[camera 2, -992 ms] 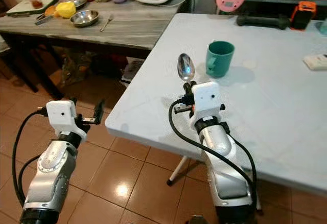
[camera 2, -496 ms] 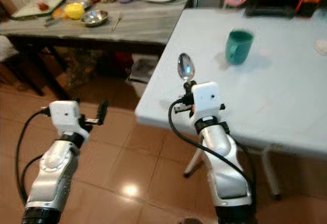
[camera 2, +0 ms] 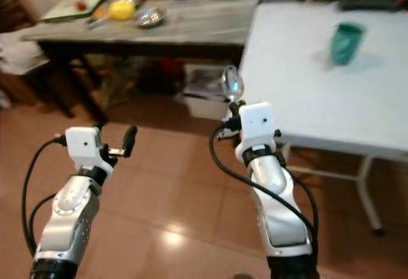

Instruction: Setting the table

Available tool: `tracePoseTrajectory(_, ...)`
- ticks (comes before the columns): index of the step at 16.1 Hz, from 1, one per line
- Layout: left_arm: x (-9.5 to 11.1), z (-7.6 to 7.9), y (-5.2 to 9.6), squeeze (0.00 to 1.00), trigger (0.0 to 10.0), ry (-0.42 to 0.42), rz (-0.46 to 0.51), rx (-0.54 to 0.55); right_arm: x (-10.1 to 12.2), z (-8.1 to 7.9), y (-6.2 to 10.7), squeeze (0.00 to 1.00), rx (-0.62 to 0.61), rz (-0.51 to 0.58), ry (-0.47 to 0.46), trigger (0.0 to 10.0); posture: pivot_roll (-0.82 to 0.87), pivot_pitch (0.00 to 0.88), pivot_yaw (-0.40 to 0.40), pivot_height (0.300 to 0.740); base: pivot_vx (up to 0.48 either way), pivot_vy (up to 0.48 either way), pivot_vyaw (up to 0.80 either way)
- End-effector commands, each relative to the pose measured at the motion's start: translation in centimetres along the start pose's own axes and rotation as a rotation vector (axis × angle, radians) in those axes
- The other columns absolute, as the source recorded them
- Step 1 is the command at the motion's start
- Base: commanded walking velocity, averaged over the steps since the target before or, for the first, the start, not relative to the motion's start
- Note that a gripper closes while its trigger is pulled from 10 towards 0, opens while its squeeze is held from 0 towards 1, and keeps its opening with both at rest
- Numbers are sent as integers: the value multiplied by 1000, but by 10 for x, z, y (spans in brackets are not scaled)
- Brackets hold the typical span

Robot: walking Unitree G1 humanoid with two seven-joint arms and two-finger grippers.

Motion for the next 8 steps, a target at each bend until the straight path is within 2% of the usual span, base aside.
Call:
tracePoseTrajectory(1,5,2,0,0,10000,-10,16,-20,2,3,1,0,-16,11,-1,10000,-274,109,136,740,0,0,0)
tracePoseTrajectory(8,9,16,1,0,10000,11,37,-73,4,4,-2,0,-16,23,36,10000,-275,101,134,740,0,0,0)
Point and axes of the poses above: a point about 5 cm out from each wrist's last joint towards the gripper, its own y axis pointing back from the gripper into the wrist, its own x axis along the axis of the wrist's last joint, z = x × y, the point moved 5 cm from there along -y, pointing out of the wrist towards the gripper, and after that the axes turned 12 degrees about -y, right-handed, at the moved point
